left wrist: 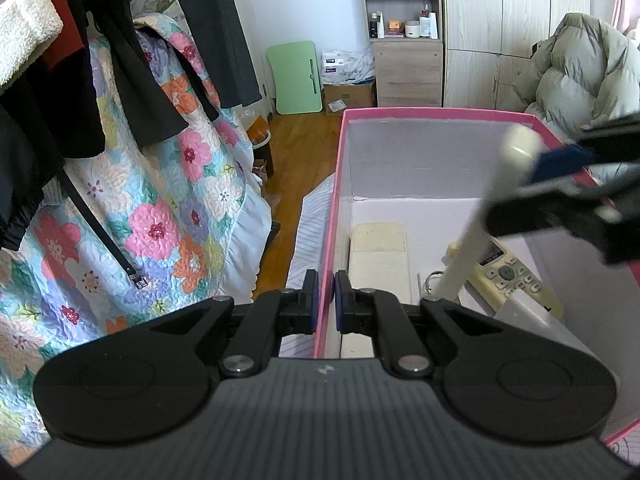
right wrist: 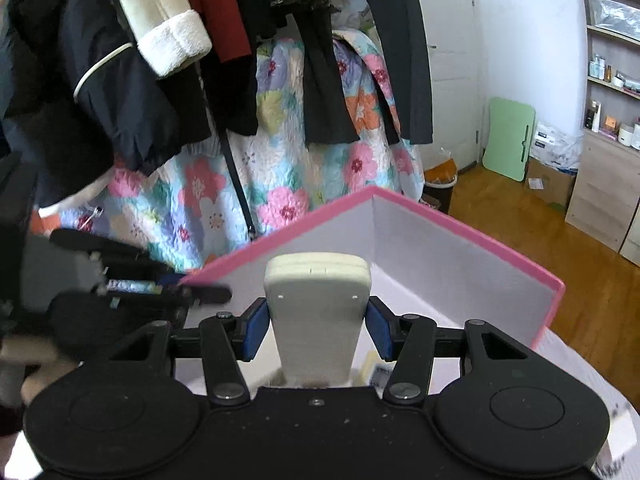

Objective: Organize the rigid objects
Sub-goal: 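Lower the cream remote into the pink box and release it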

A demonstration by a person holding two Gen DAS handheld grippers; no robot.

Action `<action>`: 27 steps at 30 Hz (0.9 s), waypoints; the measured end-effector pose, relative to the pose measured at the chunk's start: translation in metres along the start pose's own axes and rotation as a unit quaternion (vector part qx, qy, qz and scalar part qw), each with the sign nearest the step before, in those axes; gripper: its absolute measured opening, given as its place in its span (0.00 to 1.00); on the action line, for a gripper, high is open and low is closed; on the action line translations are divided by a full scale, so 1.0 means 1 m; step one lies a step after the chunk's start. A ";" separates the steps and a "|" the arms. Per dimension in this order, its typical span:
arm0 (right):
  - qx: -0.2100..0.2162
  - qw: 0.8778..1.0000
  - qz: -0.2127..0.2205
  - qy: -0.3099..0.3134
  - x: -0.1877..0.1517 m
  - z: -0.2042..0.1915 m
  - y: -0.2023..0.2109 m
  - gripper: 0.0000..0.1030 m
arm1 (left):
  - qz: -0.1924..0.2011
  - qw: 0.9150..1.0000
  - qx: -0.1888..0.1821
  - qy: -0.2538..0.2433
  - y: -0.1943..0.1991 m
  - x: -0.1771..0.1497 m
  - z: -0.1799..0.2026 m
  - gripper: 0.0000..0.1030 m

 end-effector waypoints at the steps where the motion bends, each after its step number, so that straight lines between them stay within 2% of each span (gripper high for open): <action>1: -0.001 1.000 -0.005 0.002 -0.003 0.001 0.003 0.56 | 0.000 1.000 0.000 0.000 0.000 0.000 0.000 0.07; 4: -0.011 0.999 -0.036 0.024 -0.014 0.000 0.010 0.56 | -0.001 1.000 0.000 0.001 0.000 0.000 0.000 0.07; 8: -0.048 0.994 -0.078 0.057 -0.025 -0.005 0.014 0.57 | -0.001 1.000 0.000 0.001 0.000 0.000 0.000 0.07; 13: -0.089 0.992 -0.060 0.069 -0.029 -0.005 0.027 0.62 | -0.001 1.000 0.001 -0.001 0.001 -0.001 -0.001 0.07; 17: -0.084 0.996 -0.025 0.016 -0.028 0.014 0.058 0.65 | -0.002 1.000 0.003 -0.004 0.001 -0.001 -0.001 0.07; 21: -0.122 0.992 0.033 -0.029 -0.033 0.044 0.094 0.70 | -0.003 1.000 0.006 -0.006 0.001 -0.001 0.000 0.07; 24: -0.160 0.986 0.023 -0.049 -0.046 0.070 0.101 0.70 | -0.003 1.000 0.007 -0.006 0.001 -0.001 0.000 0.08; 27: -0.178 0.980 -0.014 -0.090 -0.064 0.099 0.099 0.70 | -0.003 1.000 0.007 -0.006 0.001 -0.002 0.000 0.08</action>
Point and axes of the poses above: each gripper's, at about its wrist camera, not at the fingertips, and y roughly against the way its jaws point, z to its right, x to its top, the point moved 4 cm from there along -y, roughly the way its jaws point, and after that the axes turned 14 degrees about -x, right-handed, at the moved point
